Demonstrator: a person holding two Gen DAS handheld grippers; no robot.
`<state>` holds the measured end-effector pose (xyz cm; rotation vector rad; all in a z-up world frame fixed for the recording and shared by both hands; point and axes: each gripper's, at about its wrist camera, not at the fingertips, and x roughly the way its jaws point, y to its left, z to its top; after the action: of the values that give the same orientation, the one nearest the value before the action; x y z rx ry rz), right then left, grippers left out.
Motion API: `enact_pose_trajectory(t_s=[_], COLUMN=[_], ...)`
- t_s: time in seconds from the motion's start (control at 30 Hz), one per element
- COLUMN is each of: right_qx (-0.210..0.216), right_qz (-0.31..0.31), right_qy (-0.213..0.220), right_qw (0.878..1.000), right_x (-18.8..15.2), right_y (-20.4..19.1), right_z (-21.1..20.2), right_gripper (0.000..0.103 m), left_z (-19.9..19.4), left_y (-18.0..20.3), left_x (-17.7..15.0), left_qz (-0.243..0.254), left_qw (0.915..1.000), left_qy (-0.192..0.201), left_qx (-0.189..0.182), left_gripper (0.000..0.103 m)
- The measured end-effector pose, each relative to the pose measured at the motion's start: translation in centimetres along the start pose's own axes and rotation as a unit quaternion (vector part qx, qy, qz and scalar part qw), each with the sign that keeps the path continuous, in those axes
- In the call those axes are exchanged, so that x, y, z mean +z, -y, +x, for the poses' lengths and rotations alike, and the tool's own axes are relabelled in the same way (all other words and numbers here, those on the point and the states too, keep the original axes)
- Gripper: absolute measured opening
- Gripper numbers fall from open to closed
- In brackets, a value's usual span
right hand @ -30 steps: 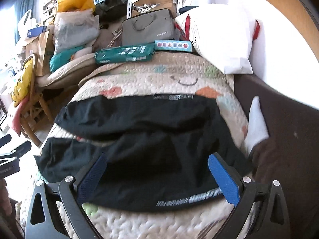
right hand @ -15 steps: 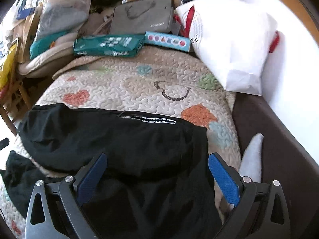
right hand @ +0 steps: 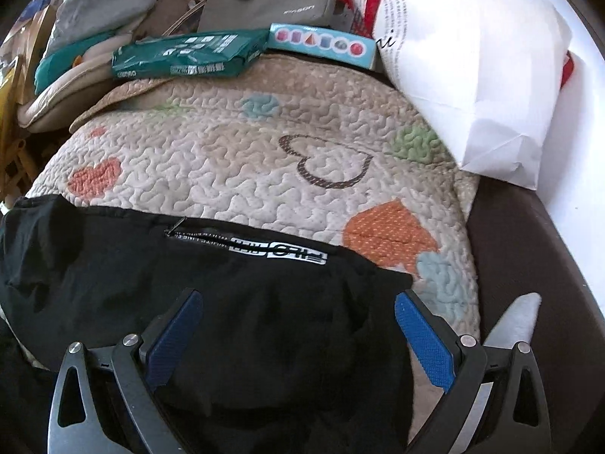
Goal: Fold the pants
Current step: 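Lower both tools onto the waistband of the black pants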
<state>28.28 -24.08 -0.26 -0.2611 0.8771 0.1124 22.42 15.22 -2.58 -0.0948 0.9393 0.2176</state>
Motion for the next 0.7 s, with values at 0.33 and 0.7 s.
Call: enact_pose_trajectory(t_s=[0.33, 0.7], right_qx=[-0.010, -0.015], right_qz=[0.036, 0.035], right_qy=[0.016, 0.020], right_qw=[0.999, 0.999], right_x=[-1.9, -2.1], right_y=[0.8, 0.0], right_z=[-1.2, -2.1], right_gripper=[0.103, 0.103], left_z=[-4.7, -5.0], left_y=[2.4, 4.5], left_x=[-2.9, -3.7], left_qz=[-0.058, 0.000], left_qw=[0.9981, 1.0000], left_qy=[0.001, 0.004], left_qx=[-0.018, -0.006], left_gripper=[0.103, 0.103])
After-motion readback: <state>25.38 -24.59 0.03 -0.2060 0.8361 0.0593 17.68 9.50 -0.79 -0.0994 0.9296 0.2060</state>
